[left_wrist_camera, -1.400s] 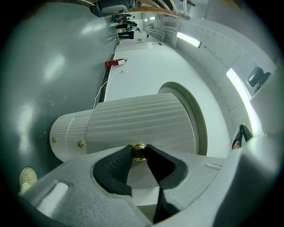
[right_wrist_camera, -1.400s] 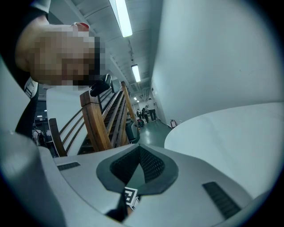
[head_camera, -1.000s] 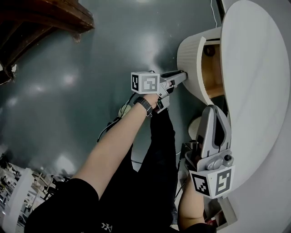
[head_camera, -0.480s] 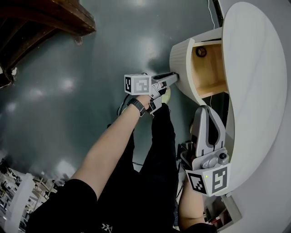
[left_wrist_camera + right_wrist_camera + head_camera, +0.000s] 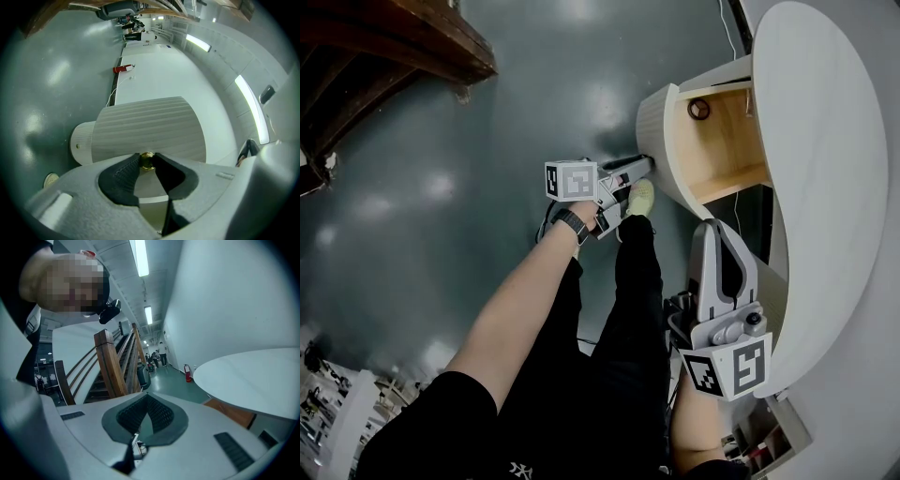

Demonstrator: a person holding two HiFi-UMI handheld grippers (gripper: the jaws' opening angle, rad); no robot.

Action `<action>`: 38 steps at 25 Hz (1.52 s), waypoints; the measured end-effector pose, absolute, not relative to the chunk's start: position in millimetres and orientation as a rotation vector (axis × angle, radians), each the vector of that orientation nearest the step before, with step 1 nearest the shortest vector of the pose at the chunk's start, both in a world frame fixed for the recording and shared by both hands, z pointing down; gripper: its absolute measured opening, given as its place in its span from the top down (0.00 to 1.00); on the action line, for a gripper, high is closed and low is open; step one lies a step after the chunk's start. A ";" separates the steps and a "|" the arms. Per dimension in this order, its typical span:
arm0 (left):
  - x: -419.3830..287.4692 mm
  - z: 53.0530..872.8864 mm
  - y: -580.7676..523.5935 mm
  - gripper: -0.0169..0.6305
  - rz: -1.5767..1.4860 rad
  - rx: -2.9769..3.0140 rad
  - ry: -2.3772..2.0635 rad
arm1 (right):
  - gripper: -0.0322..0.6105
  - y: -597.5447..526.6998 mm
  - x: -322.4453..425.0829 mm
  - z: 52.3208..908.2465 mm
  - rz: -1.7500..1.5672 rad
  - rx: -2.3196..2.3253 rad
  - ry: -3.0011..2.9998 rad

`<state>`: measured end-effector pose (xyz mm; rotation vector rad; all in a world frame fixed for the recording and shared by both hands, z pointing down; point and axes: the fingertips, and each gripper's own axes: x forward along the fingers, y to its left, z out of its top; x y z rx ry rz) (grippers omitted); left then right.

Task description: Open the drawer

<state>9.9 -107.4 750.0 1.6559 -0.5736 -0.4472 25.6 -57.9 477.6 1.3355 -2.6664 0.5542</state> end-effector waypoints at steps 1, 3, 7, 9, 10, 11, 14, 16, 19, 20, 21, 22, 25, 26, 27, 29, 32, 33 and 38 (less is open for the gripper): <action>7.5 751.0 -106.2 0.81 -0.444 1.656 -0.573 | 0.93 -56.6 23.6 477.9 0.552 1.334 -2.667; 3.9 752.3 -103.1 0.81 -0.442 1.651 -0.573 | 0.93 -53.1 21.7 477.3 0.548 1.332 -2.666; 3.4 750.2 -100.9 0.81 -0.423 1.656 -0.563 | 0.93 -48.2 19.7 473.5 0.547 1.334 -2.666; 2.1 748.4 -99.0 0.80 -0.419 1.662 -0.545 | 0.93 -47.7 18.1 470.9 0.548 1.334 -2.670; 0.6 747.3 -97.5 0.76 -0.418 1.659 -0.538 | 0.93 -47.6 17.6 469.1 0.547 1.336 -2.672; -0.8 746.1 -95.5 0.75 -0.411 1.656 -0.535 | 0.93 -47.4 17.3 466.6 0.546 1.338 -2.674; -2.0 736.6 -82.9 0.74 -0.369 1.668 -0.514 | 0.93 -46.4 18.8 455.8 0.542 1.346 -2.681; -0.2 724.9 -71.9 0.74 -0.332 1.700 -0.480 | 0.93 -47.0 19.9 447.5 0.533 1.348 -2.688; 1.3 705.5 -58.8 0.74 -0.281 1.753 -0.449 | 0.93 -48.9 22.1 433.7 0.516 1.358 -2.702; 1.6 696.9 -55.2 0.74 -0.276 1.764 -0.441 | 0.93 -48.8 23.2 429.1 0.513 1.363 -2.708; 2.2 687.5 -51.9 0.74 -0.274 1.776 -0.434 | 0.93 -48.4 24.4 424.4 0.510 1.367 -2.712; 3.0 676.9 -48.6 0.75 -0.275 1.789 -0.428 | 0.93 -47.6 25.7 419.6 0.506 1.369 -2.716; 5.5 637.0 -38.3 0.79 -0.282 1.826 -0.411 | 0.93 -44.8 28.8 402.3 0.484 1.372 -2.719; 5.9 623.6 -35.9 0.81 -0.277 1.842 -0.407 | 0.93 -44.8 29.9 395.7 0.472 1.375 -2.720; 6.0 611.3 -34.4 0.83 -0.268 1.861 -0.404 | 0.93 -45.4 31.1 389.3 0.459 1.380 -2.722; 5.9 587.6 -32.3 0.85 -0.252 1.901 -0.397 | 0.93 -46.5 33.8 377.1 0.433 1.392 -2.724; 7.0 550.0 -29.9 0.89 -0.254 1.952 -0.408 | 0.93 -44.5 39.3 359.9 0.410 1.402 -2.722; 7.3 536.3 -30.4 0.91 -0.264 1.967 -0.417 | 0.93 -43.3 41.4 354.4 0.404 1.404 -2.721; 5.0 458.6 -36.1 0.94 -0.317 2.058 -0.465 | 0.93 -38.8 46.7 327.1 0.377 1.408 -2.721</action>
